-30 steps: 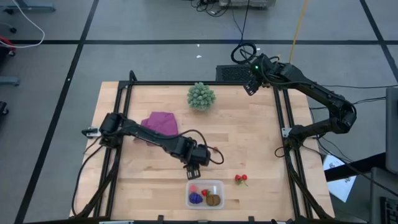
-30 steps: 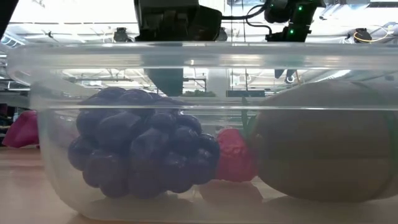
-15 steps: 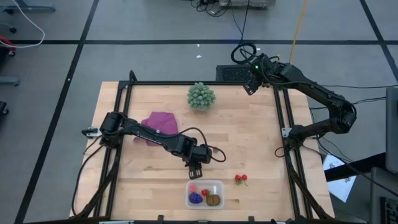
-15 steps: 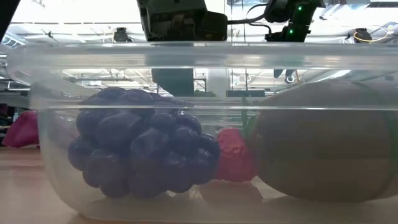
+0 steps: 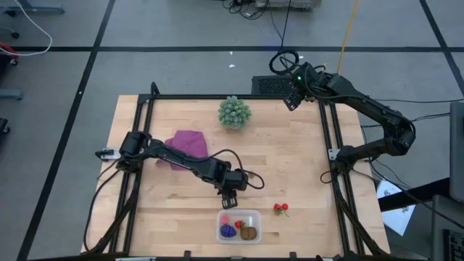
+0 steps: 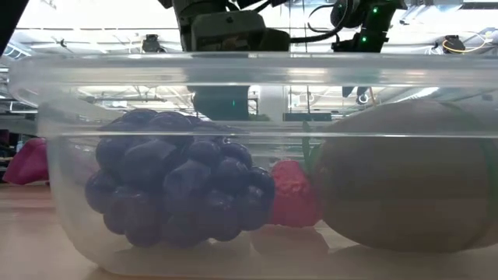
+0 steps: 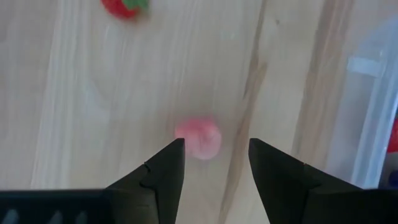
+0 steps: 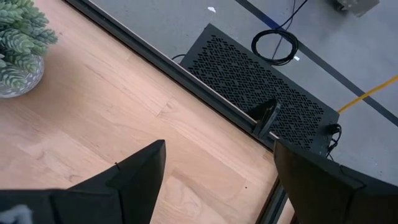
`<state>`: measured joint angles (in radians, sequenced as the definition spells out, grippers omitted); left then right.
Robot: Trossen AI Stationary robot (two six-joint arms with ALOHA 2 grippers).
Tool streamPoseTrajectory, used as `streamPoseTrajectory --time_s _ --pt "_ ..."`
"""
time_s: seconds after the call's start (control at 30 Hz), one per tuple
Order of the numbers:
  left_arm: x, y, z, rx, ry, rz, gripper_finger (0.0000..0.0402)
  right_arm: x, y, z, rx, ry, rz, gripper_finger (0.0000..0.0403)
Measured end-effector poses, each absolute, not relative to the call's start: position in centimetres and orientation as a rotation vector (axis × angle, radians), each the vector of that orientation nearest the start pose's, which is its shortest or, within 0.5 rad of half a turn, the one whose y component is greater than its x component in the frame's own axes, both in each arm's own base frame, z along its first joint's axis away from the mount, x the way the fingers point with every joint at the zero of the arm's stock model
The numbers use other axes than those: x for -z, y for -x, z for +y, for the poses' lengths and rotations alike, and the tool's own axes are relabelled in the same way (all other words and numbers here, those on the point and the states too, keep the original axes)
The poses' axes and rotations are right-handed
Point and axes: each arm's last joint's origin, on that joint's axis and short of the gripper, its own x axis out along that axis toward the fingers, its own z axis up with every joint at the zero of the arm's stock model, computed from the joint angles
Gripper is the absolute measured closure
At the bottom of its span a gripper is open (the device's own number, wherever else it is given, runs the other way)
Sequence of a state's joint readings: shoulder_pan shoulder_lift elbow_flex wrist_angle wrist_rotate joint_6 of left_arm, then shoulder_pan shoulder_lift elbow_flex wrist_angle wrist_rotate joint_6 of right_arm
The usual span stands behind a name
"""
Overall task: Pick and placing Produce into tupperware
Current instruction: Put the pink peach into the transparent container
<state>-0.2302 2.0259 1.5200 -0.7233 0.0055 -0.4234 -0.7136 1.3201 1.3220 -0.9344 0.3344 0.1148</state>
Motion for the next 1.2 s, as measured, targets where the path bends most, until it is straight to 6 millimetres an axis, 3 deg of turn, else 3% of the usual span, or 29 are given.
streamPoseTrajectory --time_s 0.73,1.2 --pt "-16.1 -40.7 -9.3 -0.054 0.229 1.284 0.0219 -34.3 -18.8 -17.5 1.024 -0.28 0.899 0.0112" --pt "-16.2 -41.0 -9.5 -0.033 0.243 1.255 0.0219 -34.3 -18.8 -17.5 1.024 -0.28 0.899 0.0112"
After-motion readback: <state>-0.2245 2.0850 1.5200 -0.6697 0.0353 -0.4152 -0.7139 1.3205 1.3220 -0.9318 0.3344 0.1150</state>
